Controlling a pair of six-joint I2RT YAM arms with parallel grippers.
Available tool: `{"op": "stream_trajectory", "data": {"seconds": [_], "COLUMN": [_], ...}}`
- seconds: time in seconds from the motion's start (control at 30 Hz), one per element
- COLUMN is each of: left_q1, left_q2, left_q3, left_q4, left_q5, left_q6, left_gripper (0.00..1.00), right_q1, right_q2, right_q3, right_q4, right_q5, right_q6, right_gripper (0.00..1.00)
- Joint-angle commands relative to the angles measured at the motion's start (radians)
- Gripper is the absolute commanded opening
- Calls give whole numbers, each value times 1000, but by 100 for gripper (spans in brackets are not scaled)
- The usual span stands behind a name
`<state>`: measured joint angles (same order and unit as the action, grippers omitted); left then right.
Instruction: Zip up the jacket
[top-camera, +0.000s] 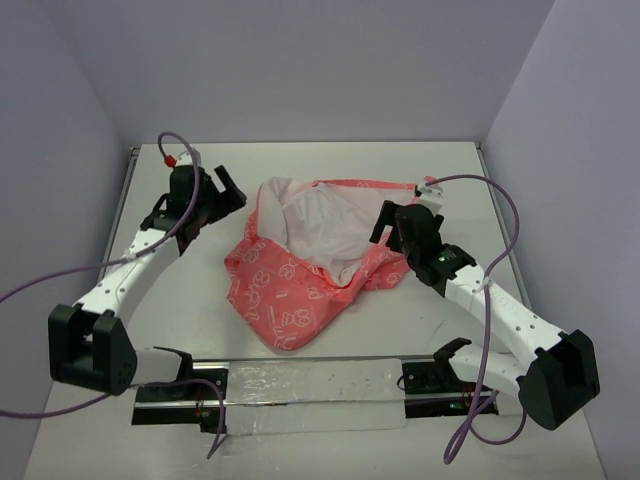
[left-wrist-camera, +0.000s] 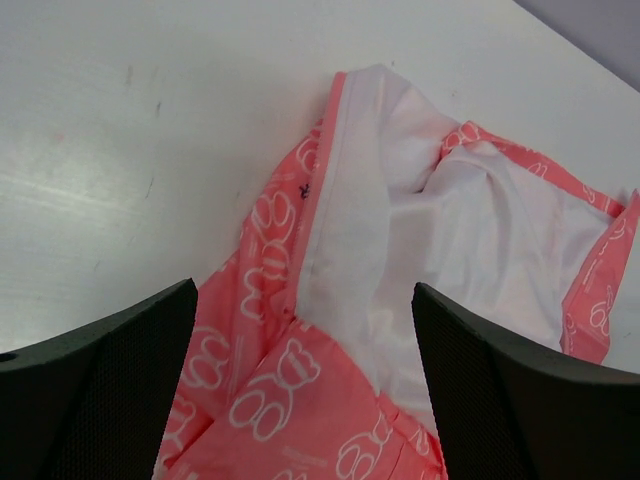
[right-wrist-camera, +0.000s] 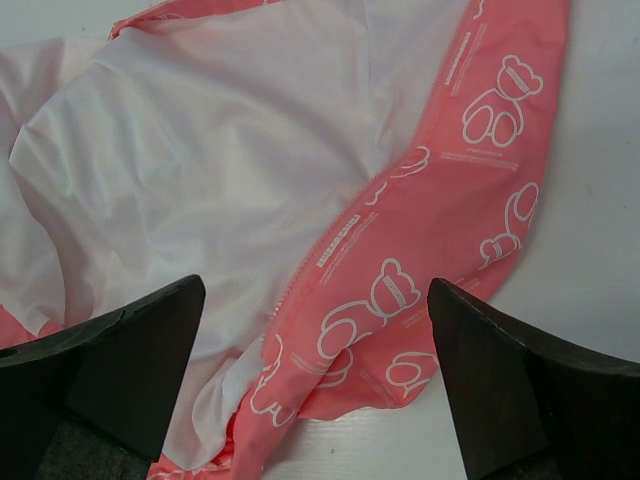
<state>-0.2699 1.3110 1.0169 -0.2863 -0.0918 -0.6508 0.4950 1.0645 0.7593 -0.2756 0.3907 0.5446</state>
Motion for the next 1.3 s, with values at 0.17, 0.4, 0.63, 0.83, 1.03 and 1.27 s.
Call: {"op": "stream_trajectory", "data": {"seconds": [0.17,0.4,0.63,0.83,1.03,1.27], "left_q1": [-6,-8,-33,-35,-35,-38], "left_q2": [427,602,682,615,523,494], "left_q3": [331,430,448,408,440,575], "left_q4": [17,22,29,49,-4,-166], "left_q5": [118,164,205,208,191,100], "left_q6": [36,30,46,38,63,120], "left_gripper": [92,92,45,0,0,0], "right_q1": [5,5,-35,-77,-170,-170], "right_q2": [0,58,86,159,264,174], "right_q3": [14,37,-26,-23,-35,103], "right_q4": [39,-69,-103,-81,88,0], "right_q5": [-17,-3,-60,-72,-275,-264], "right_q6": [0,61,158,226,240,168], "right_gripper": [100,100,100,92,53,0]}}
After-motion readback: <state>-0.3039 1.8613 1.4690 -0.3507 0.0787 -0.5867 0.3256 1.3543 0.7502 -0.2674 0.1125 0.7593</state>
